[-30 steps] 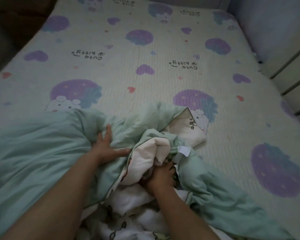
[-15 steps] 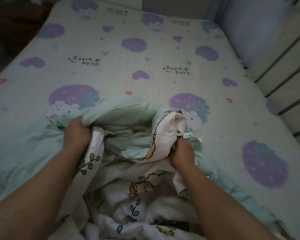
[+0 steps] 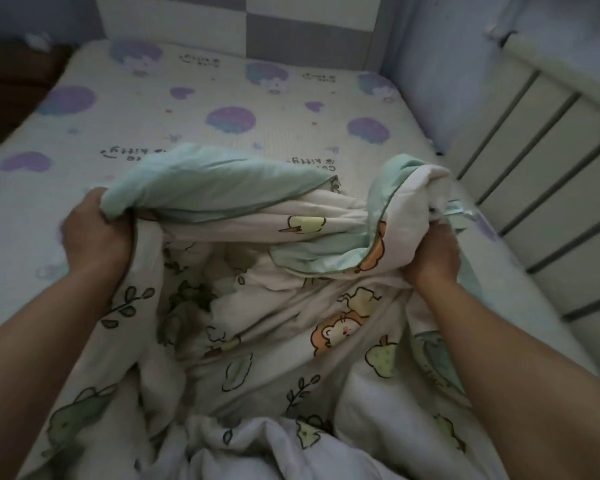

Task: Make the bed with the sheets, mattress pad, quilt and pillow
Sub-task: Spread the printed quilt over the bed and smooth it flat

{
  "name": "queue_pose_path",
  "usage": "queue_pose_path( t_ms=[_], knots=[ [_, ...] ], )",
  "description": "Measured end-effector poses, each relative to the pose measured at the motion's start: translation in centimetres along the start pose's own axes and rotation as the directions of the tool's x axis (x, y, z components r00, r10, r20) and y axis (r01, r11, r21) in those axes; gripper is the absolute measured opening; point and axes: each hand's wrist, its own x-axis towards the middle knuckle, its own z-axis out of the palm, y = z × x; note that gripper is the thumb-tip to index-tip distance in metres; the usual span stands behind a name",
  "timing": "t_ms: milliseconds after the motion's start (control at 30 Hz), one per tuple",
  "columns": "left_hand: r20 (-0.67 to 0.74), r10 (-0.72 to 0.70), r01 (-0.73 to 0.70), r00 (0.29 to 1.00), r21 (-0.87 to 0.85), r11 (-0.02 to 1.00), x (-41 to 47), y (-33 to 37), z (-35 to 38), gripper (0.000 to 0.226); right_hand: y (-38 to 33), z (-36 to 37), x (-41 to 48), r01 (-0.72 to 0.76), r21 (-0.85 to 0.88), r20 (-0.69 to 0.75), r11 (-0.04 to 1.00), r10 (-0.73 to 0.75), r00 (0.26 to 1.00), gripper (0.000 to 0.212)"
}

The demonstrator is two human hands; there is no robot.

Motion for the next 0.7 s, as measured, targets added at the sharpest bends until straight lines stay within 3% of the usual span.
queue_pose_path(
  t_ms=[67,133,200,233,300,400,467,500,567,700],
  knots=[
    [0.001,-0.103,0.103,0.995,0.074,0.992,0.0,-1.2,1.2,0.024,1.3,0.5,-0.3,-0.056,-0.03,0.117,0.998,0.059,0.991,0.036],
    [0.09,-0.191,0.176,0.977,0.158,0.972,0.7,-6.3,3.9,0.027,3.3,1.6,-1.3,-0.115,-0.047,0.217,0.992,0.123,0.968,0.043],
    [0.177,-0.215,0.164,0.96,0.265,0.95,2.0,-14.3,7.6,0.043,5.3,3.4,-2.6,-0.108,-0.09,0.292,0.99,0.129,0.947,0.051],
    [0.221,-0.249,0.172,0.943,0.317,0.933,1.4,-14.9,8.2,0.049,6.0,4.5,-3.2,-0.097,-0.075,0.357,0.993,0.117,0.927,0.058],
    [0.301,-0.282,0.161,0.911,0.371,0.915,-2.4,-10.2,6.5,0.062,6.7,7.2,-4.5,-0.098,-0.015,0.553,0.995,0.09,0.828,0.088],
    [0.449,-0.212,0.048,0.868,0.348,0.936,-7.1,-2.6,6.0,0.105,5.9,10.1,-6.8,-0.062,-0.02,0.768,0.998,0.055,0.638,0.157],
    [0.552,-0.1,-0.128,0.828,0.358,0.925,-8.5,-1.6,7.9,0.126,4.6,9.8,-8.5,-0.039,-0.098,0.847,0.994,0.104,0.522,0.16],
    [0.572,-0.059,-0.183,0.818,0.356,0.916,-8.7,-1.8,9.3,0.131,4.2,10.0,-9.1,-0.011,-0.12,0.858,0.993,0.109,0.501,0.157],
    [0.575,-0.01,-0.268,0.818,0.398,0.877,-8.9,-1.6,11.0,0.13,3.3,9.8,-10.2,0.041,-0.131,0.855,0.99,0.092,0.51,0.153],
    [0.589,0.196,-0.491,0.784,0.395,0.777,-8.6,-1.6,13.9,0.098,3.9,13.1,-10.5,0.022,-0.147,0.832,0.989,0.112,0.543,0.153]
  ],
)
